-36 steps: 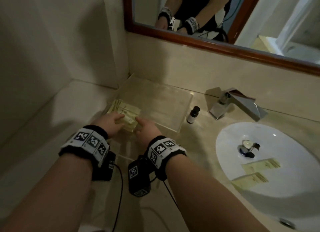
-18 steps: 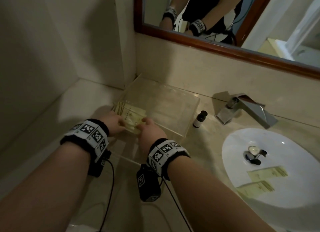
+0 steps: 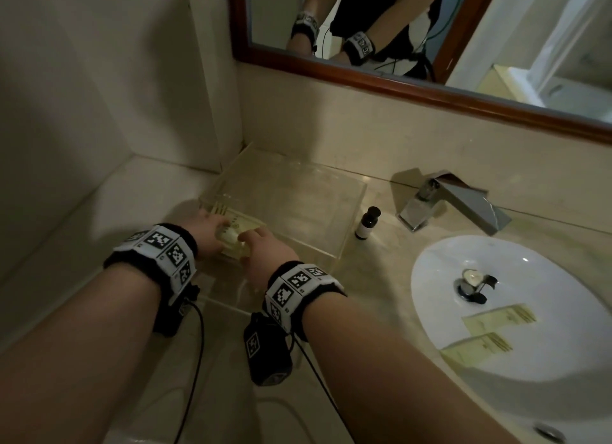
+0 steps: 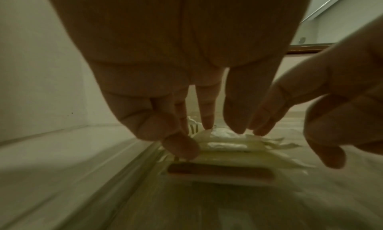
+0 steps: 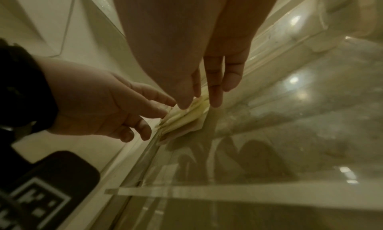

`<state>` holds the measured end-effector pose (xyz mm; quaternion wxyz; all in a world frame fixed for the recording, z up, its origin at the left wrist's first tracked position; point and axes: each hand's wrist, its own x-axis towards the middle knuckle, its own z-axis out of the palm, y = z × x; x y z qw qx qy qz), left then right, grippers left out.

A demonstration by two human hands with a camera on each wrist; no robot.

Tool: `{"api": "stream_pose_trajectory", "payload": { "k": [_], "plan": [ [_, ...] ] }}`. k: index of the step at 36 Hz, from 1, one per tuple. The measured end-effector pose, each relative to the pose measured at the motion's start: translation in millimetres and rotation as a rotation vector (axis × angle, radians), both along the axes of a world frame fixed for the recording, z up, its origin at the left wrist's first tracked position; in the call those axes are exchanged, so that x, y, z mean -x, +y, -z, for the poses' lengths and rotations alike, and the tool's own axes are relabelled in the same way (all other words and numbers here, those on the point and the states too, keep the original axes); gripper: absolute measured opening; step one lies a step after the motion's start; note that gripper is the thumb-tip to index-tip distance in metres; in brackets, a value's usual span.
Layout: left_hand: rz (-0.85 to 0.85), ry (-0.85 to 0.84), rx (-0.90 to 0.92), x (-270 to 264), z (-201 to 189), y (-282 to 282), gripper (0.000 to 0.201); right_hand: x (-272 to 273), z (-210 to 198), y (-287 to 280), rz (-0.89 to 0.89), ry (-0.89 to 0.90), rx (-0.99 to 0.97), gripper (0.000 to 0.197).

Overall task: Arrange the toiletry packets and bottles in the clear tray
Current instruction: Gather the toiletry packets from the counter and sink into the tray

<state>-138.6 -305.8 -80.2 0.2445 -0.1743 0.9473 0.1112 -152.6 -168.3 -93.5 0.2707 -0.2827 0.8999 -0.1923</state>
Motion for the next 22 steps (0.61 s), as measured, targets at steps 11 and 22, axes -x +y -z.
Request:
{"api": "stream_pose_trajectory", "payload": {
  "k": [11,22],
  "plan": [
    [-0.048,0.17,-0.049,-6,-28,25,0.054,2,-8,37,0.089,0.039,0.098,0.046],
    [-0.058,0.272,-0.249,-12,-50,129,0.039,18,-33,159,0.14,0.008,0.056,0.032]
  ]
}}
